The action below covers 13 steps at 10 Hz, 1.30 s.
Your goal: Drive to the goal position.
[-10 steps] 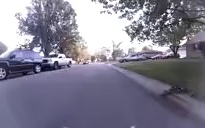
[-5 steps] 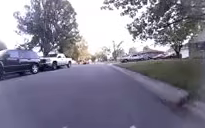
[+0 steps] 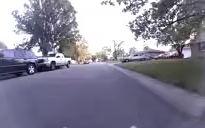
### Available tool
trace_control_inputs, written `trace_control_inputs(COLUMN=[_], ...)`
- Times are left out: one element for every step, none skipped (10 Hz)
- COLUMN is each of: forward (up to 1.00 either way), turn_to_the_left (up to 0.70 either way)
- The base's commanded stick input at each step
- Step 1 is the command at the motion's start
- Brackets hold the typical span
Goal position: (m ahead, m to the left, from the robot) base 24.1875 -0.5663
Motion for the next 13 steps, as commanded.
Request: trace_control_inputs(forward=[1.00,1.00,1.00,1.00,1.00,1.00,1.00,1.00,1.00,1.00,1.00,1.00,1.00], turn_to_the_left=[0.00,0.00,-0.12,-0.40,-0.06,0.00,0.00,0.00,0.00,0.00,0.00,0.00,0.00])
